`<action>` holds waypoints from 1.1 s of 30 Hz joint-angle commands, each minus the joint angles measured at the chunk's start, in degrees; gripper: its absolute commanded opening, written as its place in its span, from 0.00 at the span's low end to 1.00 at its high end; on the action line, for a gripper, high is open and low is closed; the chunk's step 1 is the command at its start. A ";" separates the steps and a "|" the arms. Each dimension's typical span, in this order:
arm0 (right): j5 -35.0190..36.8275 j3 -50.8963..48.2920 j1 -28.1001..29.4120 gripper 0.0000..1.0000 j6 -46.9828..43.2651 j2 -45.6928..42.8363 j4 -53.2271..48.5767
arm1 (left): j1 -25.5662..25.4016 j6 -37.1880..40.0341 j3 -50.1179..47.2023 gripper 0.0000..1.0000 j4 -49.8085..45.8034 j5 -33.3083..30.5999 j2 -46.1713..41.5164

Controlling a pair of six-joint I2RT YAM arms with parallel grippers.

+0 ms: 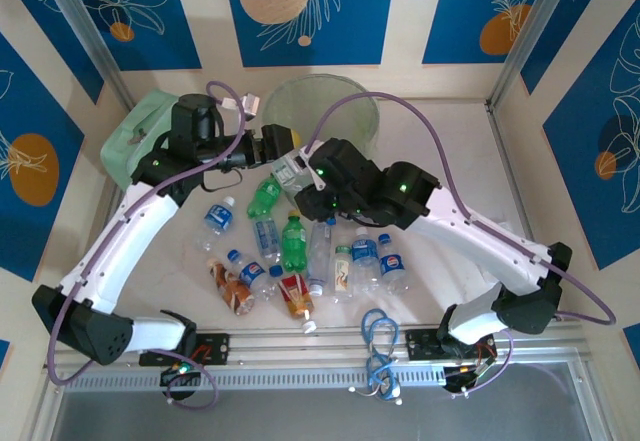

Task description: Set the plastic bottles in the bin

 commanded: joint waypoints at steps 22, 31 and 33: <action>-7.67 -1.57 -8.66 0.94 9.39 -10.11 5.04 | 2.84 -17.80 -8.61 0.44 23.15 -2.49 -4.20; -55.43 -15.38 -34.07 0.95 28.87 -17.08 24.84 | 5.23 -30.57 -15.59 0.46 49.99 -1.52 -6.46; -59.48 -17.04 -34.59 0.93 31.39 -16.84 28.59 | 5.27 -32.03 -15.73 0.46 52.55 -0.94 -6.24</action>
